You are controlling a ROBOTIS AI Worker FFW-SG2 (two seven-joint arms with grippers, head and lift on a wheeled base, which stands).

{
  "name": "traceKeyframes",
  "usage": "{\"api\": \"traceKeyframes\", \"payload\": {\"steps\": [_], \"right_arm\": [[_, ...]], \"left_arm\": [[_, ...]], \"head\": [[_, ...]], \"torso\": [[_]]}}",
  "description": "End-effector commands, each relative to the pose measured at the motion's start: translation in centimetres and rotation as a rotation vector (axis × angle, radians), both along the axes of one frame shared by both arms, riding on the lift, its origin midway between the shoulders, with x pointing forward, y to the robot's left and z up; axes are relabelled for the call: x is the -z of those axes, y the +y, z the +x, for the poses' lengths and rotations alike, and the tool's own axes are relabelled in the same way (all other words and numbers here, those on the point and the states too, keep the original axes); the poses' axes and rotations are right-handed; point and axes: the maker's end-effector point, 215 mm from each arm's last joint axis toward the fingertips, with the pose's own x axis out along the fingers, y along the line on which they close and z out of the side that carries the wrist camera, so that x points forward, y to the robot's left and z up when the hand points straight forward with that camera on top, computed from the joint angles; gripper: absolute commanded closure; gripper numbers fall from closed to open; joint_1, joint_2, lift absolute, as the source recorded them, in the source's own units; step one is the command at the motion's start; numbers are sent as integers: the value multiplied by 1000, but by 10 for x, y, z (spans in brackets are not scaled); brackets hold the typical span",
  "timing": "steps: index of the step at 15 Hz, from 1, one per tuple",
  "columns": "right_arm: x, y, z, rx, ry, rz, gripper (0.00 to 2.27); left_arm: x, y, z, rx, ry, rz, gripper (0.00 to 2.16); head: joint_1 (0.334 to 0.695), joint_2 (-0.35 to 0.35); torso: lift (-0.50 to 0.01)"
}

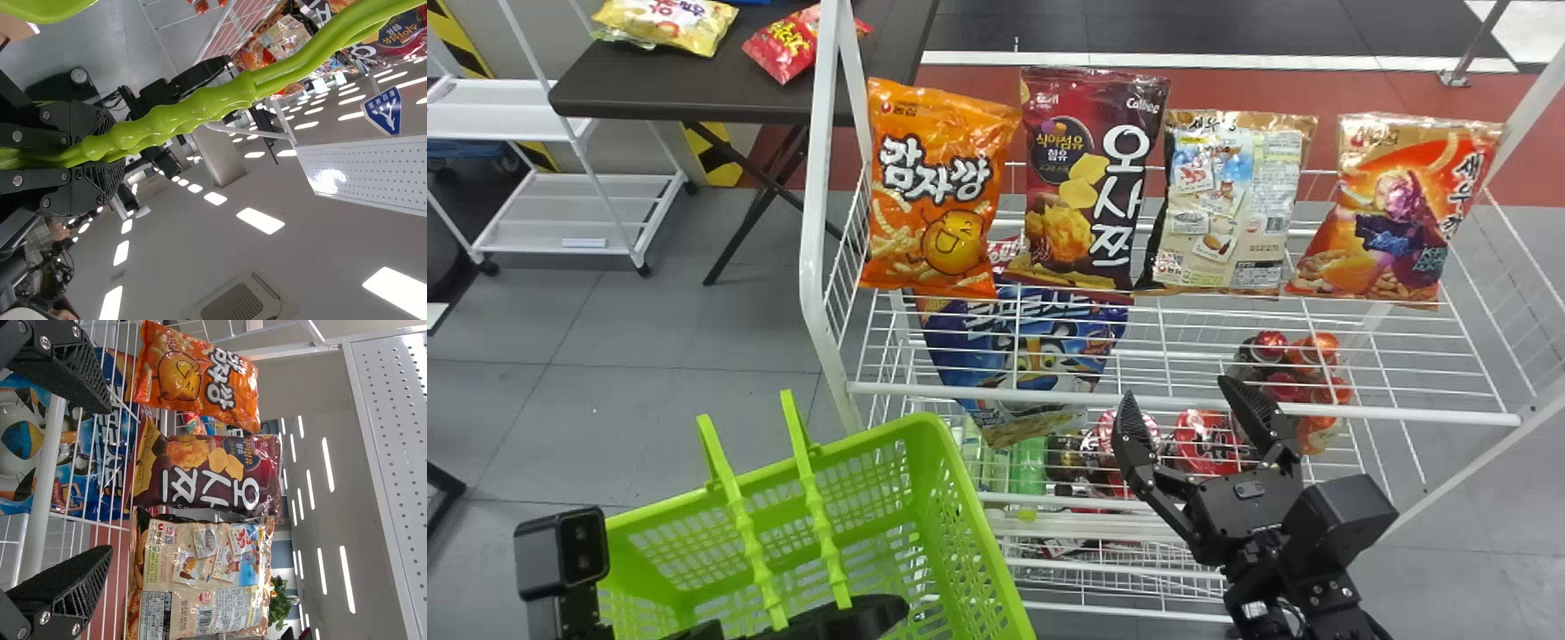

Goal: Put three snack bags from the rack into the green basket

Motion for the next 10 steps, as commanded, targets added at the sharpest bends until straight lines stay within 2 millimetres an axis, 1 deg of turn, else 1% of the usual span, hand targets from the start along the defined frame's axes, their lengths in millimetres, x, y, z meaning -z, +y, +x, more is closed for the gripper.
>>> {"api": "traceKeyframes", "payload": {"steps": [1,10], "right_arm": [[1,0,-1,0,1,0,80],[0,2,1,0,1,12,80]], "left_arm": [[0,0,0,0,1,-3,2148],[-1,0,0,1,0,-7,2145]], "head": [[695,26],[695,26]], "torso": [[0],[0]]}}
